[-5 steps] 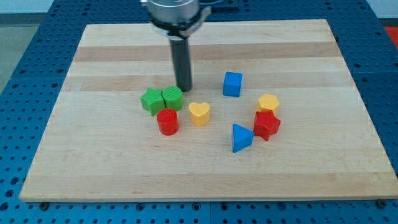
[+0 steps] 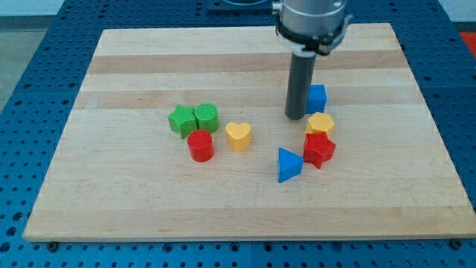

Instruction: Push the green circle to the green star

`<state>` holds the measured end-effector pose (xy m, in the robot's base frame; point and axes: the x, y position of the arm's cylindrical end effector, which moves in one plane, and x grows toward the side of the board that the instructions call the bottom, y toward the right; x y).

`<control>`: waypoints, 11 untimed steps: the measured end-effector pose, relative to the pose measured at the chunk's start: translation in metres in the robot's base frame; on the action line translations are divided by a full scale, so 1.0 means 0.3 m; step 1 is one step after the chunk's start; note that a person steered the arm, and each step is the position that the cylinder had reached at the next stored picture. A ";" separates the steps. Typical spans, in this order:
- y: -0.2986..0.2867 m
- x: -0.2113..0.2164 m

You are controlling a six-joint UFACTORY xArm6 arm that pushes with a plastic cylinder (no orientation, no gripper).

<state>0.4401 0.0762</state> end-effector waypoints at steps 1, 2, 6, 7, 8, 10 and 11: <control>-0.013 0.097; -0.048 0.098; -0.178 0.198; -0.249 0.213; -0.373 0.246; -0.461 0.249; -0.453 0.247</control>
